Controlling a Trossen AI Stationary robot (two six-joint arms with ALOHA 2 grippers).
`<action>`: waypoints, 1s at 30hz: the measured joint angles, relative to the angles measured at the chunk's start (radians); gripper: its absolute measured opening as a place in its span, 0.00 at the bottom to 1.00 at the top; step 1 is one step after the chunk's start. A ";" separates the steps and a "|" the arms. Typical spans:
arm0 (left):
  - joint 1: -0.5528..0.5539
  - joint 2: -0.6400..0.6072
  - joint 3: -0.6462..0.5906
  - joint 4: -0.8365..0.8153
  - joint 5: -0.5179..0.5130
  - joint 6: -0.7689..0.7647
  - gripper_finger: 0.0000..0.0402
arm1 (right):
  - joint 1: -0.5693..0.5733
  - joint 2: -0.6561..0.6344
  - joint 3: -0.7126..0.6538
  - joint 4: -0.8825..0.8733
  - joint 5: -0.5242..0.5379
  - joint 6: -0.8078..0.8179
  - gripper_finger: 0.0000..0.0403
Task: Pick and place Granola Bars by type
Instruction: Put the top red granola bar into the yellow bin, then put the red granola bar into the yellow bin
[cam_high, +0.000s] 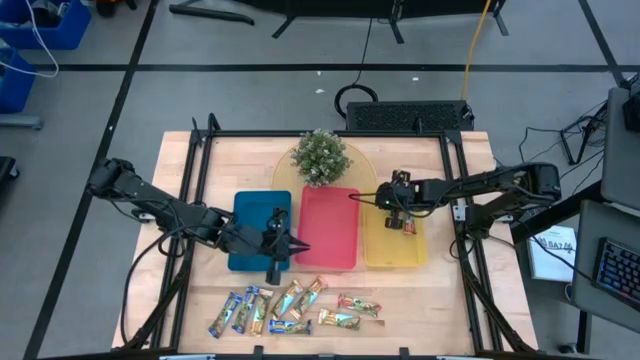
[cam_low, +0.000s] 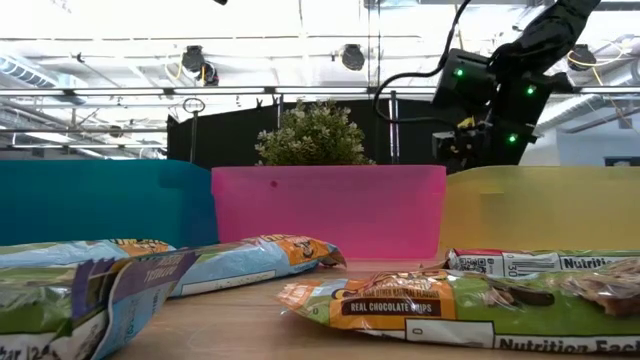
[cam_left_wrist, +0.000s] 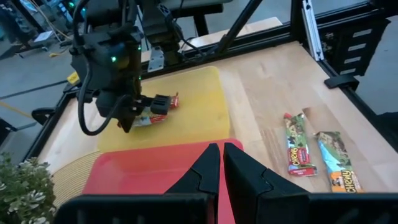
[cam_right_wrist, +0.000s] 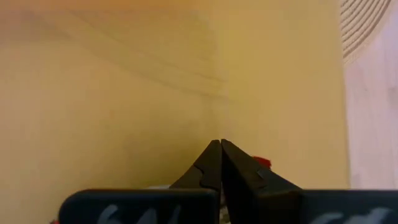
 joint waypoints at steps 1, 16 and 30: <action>0.000 0.000 0.000 0.000 0.004 -0.001 0.08 | 0.003 -0.006 0.000 0.001 0.000 0.003 0.00; -0.010 0.000 0.000 0.081 0.106 0.048 0.08 | 0.202 -0.453 0.000 0.034 -0.023 0.090 0.00; -0.043 0.000 0.000 0.191 0.180 0.083 0.01 | 0.349 -0.889 -0.121 0.176 -0.450 0.167 0.00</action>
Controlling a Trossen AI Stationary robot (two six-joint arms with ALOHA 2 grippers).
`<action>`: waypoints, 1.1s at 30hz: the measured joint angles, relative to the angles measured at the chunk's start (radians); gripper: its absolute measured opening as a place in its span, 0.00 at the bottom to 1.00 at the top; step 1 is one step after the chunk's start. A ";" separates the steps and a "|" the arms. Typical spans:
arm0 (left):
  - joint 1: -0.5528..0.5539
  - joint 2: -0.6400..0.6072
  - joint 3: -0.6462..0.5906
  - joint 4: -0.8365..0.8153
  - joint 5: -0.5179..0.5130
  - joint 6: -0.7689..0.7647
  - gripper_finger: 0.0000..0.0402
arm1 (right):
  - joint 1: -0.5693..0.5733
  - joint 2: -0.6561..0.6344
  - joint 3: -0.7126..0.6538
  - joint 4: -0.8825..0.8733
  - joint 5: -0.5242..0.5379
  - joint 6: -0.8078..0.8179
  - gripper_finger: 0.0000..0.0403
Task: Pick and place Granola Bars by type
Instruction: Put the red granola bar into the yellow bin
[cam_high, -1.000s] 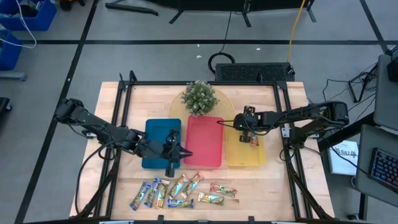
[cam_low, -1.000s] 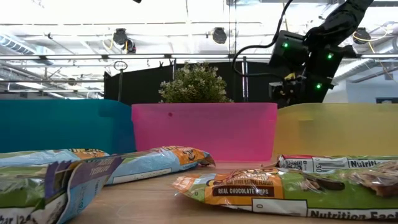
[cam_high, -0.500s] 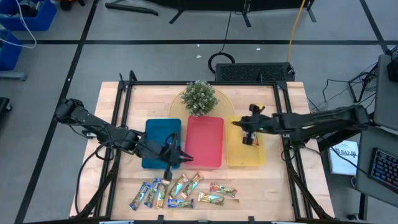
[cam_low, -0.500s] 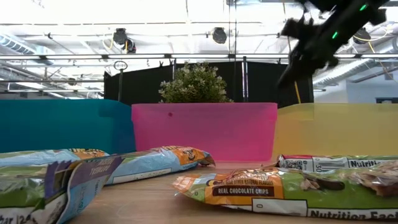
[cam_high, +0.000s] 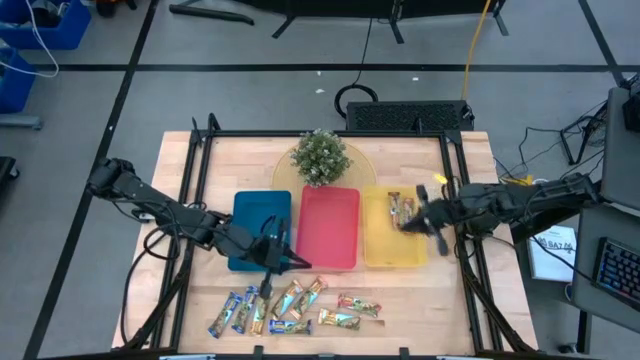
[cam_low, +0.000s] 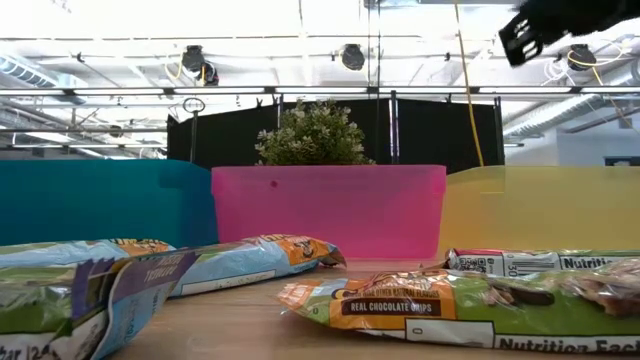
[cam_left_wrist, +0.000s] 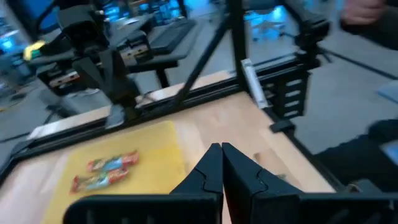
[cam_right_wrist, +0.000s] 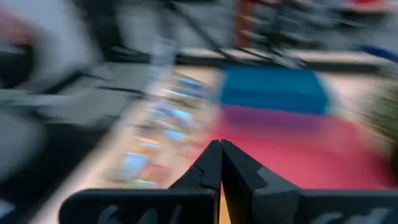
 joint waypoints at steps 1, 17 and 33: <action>0.000 0.000 0.000 0.003 0.033 0.009 0.02 | 0.000 -0.015 -0.018 0.040 -0.083 0.000 0.00; 0.017 0.000 0.000 0.008 0.471 0.215 0.05 | -0.001 -0.050 -0.113 0.340 -0.569 0.018 0.00; 0.017 0.000 0.000 -0.075 0.669 0.340 0.01 | 0.000 -0.050 -0.113 0.420 -0.737 0.070 0.00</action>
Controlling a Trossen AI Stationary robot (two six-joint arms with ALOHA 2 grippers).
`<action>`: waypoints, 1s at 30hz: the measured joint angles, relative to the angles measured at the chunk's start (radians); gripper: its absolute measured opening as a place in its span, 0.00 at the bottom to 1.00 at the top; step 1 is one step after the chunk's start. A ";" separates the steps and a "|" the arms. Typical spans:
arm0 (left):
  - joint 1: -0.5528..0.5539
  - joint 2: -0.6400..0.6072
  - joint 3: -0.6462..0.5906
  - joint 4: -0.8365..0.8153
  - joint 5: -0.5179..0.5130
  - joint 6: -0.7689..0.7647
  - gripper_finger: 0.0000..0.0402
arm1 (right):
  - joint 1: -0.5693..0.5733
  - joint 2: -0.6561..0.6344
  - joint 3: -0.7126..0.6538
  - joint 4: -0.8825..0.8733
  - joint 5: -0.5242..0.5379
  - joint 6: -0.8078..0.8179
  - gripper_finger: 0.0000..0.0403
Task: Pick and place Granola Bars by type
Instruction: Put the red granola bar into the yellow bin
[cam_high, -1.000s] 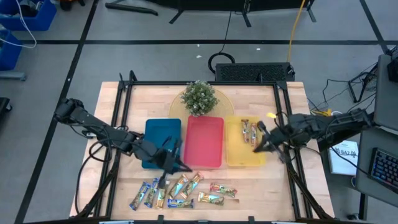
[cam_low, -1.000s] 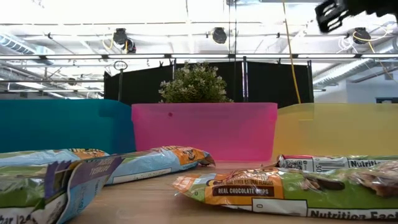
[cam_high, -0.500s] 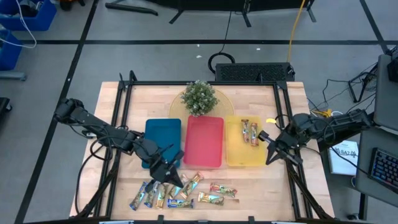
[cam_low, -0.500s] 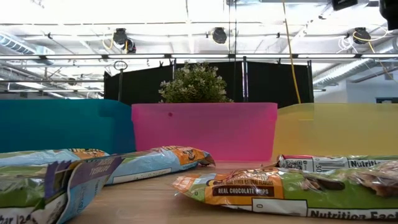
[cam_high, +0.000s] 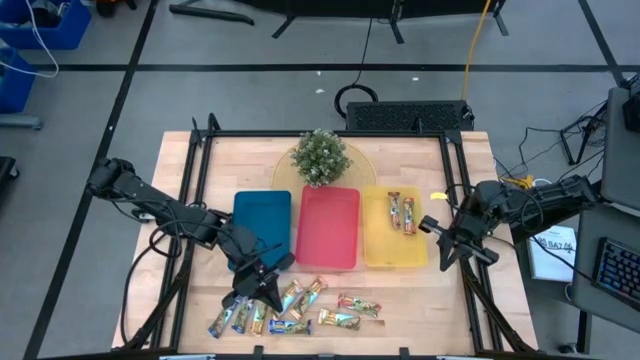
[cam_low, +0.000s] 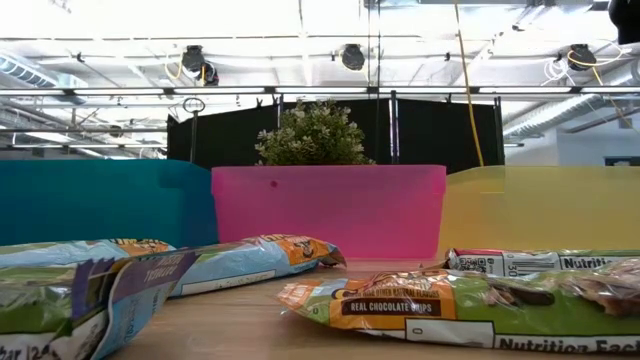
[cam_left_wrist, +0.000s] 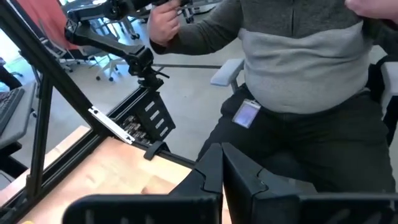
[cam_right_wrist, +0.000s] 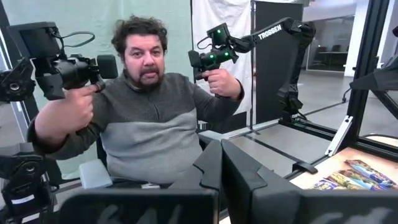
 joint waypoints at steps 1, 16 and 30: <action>0.000 0.000 0.000 0.000 0.000 0.000 0.01 | 0.000 0.000 0.000 0.000 0.000 -0.003 0.00; -0.004 0.096 0.001 0.000 -0.321 -0.275 0.03 | 0.000 0.009 -0.044 -0.005 0.026 0.081 0.00; -0.031 0.174 0.001 -0.027 -0.358 -0.284 0.01 | 0.020 -0.010 -0.165 0.242 0.021 0.205 0.00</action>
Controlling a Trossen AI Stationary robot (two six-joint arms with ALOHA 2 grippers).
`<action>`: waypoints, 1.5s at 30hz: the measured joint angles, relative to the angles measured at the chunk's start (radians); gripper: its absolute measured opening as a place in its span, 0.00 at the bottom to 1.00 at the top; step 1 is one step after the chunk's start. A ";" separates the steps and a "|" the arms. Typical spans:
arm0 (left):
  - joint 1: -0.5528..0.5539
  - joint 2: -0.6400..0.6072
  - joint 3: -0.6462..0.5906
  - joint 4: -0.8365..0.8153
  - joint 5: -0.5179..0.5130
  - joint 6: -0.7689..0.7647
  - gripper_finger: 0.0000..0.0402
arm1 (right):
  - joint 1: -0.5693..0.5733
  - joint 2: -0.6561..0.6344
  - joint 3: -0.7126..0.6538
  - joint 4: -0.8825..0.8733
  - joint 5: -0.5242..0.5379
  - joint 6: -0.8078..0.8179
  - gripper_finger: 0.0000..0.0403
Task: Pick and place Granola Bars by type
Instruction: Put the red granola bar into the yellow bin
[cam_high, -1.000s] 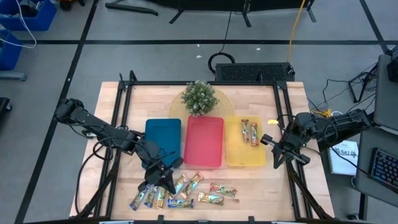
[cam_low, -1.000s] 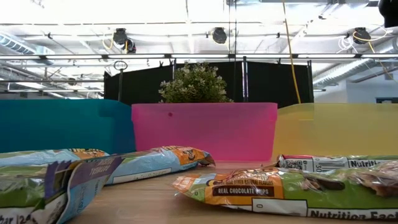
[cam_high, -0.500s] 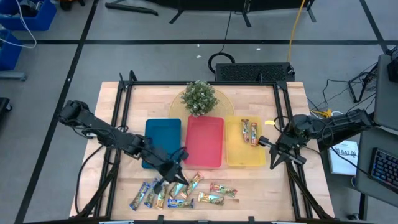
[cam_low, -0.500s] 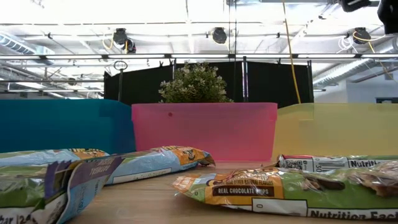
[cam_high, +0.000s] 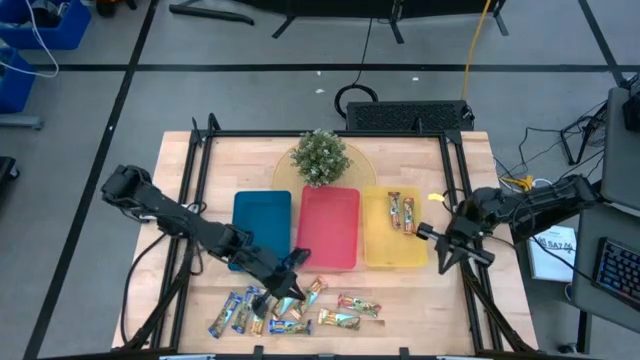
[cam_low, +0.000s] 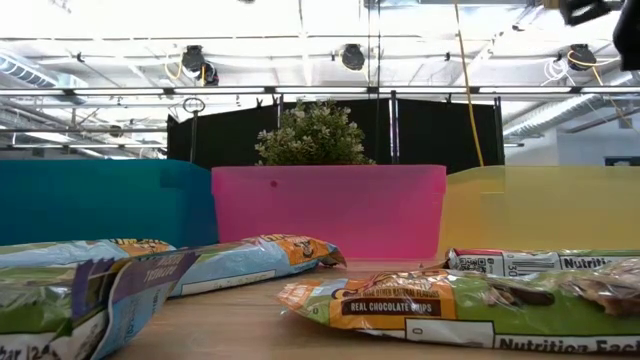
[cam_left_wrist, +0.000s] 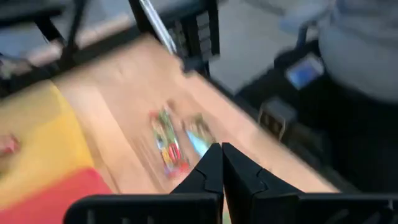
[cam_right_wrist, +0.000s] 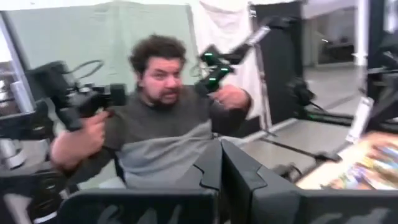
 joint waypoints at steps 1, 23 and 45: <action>-0.003 0.019 -0.002 -0.001 -0.002 0.003 0.01 | 0.000 0.000 -0.005 0.000 0.012 0.001 0.00; -0.007 0.121 -0.001 0.083 -0.019 -0.070 0.08 | 0.003 -0.004 -0.021 0.243 -0.124 0.078 0.00; -0.039 0.127 0.157 -0.150 -0.348 -0.460 0.02 | 0.085 0.073 0.062 -0.707 0.845 0.073 0.00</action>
